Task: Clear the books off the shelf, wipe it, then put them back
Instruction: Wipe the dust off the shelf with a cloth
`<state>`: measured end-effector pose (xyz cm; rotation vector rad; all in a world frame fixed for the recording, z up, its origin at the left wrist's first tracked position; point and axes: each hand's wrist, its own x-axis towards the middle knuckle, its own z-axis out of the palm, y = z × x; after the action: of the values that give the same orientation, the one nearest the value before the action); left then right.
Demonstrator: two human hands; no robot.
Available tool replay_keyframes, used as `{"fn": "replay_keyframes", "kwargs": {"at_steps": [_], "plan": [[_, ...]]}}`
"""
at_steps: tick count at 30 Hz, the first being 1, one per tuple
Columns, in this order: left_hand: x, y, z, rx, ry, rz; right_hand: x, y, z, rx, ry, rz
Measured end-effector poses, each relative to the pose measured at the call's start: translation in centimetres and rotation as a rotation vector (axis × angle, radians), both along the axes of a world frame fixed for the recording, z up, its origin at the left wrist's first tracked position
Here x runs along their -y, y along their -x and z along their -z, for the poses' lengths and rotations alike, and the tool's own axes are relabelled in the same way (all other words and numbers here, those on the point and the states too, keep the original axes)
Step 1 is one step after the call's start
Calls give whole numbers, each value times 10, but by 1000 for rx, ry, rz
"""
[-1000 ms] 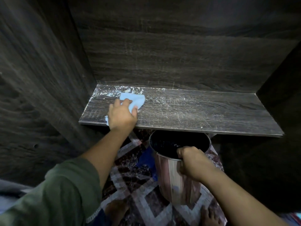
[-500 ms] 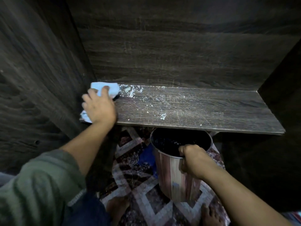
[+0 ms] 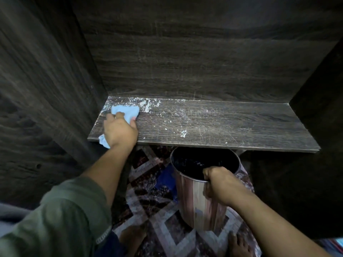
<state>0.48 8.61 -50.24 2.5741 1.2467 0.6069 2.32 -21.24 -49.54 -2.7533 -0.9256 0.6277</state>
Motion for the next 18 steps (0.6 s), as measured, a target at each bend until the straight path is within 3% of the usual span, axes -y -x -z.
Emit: {"fn": "replay_keyframes", "kwargs": {"at_steps": [6,9,12,15,18], "plan": [[82,-27,-1,-47,34,200,-2,2,1,14,0,-4],[97,-41,-3,127,183,343,0,0,3,30,-10,0],[70,-47,-14,226,118,438,5,-2,4,42,-15,-7],[32,-41,-12,-70,-70,488,11,-4,4,56,-23,-30],[23,-36,4,-205,-23,530,16,-4,5,74,-32,-52]]}}
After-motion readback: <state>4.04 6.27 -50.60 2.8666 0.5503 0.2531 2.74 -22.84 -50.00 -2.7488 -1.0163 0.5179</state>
